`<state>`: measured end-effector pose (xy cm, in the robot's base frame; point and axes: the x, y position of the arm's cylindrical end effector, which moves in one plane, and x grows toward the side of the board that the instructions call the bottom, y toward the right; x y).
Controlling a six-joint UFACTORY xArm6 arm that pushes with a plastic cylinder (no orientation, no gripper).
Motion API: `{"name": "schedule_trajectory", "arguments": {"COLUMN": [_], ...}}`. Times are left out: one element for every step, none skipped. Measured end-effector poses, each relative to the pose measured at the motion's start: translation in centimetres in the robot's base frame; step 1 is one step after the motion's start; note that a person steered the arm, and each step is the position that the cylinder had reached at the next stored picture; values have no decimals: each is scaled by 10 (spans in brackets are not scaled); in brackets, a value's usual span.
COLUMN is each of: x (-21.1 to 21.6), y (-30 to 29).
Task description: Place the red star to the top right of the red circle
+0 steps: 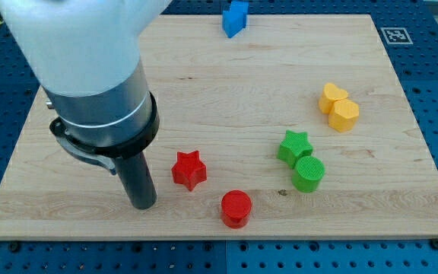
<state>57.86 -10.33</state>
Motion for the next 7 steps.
{"name": "schedule_trajectory", "arguments": {"x": [-39, -60, -60, -57, -57, -55, -31], "y": [0, 0, 2, 25, 33, 33, 36]}}
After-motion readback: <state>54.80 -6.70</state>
